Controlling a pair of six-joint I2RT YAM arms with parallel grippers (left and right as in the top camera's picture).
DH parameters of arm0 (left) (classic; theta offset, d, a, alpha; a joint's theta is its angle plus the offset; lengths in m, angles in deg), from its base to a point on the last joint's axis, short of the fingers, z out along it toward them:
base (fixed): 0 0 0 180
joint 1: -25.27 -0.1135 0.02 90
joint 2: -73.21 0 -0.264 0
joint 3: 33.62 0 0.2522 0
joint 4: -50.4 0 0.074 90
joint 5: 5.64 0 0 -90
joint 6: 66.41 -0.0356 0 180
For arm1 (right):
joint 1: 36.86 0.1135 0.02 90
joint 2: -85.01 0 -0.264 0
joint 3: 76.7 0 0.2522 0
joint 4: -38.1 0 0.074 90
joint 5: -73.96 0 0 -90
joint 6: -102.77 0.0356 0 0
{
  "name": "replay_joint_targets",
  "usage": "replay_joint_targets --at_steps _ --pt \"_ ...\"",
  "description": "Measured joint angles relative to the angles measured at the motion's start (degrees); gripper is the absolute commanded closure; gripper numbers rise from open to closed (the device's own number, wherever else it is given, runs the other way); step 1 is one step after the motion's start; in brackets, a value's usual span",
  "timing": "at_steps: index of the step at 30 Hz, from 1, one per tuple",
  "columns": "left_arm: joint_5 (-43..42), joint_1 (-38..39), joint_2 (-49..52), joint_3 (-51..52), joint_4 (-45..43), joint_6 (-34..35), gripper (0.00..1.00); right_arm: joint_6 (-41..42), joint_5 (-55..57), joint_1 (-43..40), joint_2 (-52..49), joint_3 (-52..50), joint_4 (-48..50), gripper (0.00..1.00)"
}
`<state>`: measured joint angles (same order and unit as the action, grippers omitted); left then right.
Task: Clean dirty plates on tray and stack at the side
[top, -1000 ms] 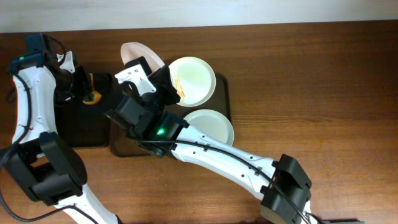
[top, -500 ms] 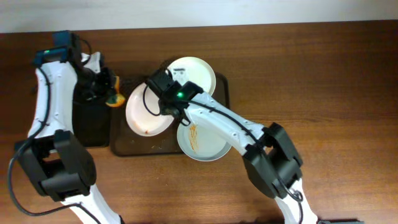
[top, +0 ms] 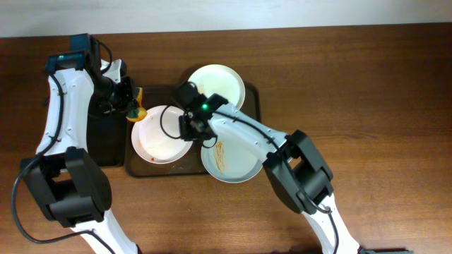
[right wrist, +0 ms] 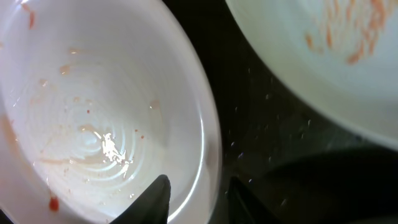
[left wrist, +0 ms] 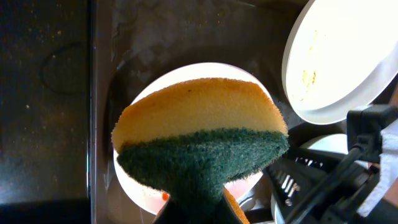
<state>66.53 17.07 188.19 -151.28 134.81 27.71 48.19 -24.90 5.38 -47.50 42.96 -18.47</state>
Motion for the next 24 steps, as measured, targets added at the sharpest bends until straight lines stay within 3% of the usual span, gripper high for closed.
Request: replay_joint_targets --at_steps 3,7,8,11,13,19,24 --pt "0.0 0.0 0.0 0.0 -0.2 0.0 0.99 -7.3 -3.8 -3.3 0.0 0.0 0.2 0.69" --pt "0.0 0.0 0.0 0.0 -0.2 0.0 0.99 -10.6 -5.2 -4.0 -0.5 0.0 1.2 0.69" --pt "0.0 0.0 0.0 0.0 -0.2 0.0 0.99 -11.1 -5.7 -3.9 -1.1 0.0 1.6 0.76" --pt "0.0 0.0 0.0 0.0 -0.2 0.0 0.99 -11.4 -6.7 -3.8 -2.4 0.0 3.0 0.85" --pt "0.0 0.0 0.0 0.0 -0.2 0.0 0.99 -10.1 -6.7 -3.8 -2.7 0.0 5.2 0.96" --pt "0.0 0.0 0.0 0.1 -0.4 0.0 0.99 0.5 -3.0 -3.2 -2.8 0.1 4.9 0.96" --pt "0.0 0.8 0.0 6.5 -1.6 0.0 0.99 9.3 0.9 -2.7 -2.8 0.6 3.7 0.96"
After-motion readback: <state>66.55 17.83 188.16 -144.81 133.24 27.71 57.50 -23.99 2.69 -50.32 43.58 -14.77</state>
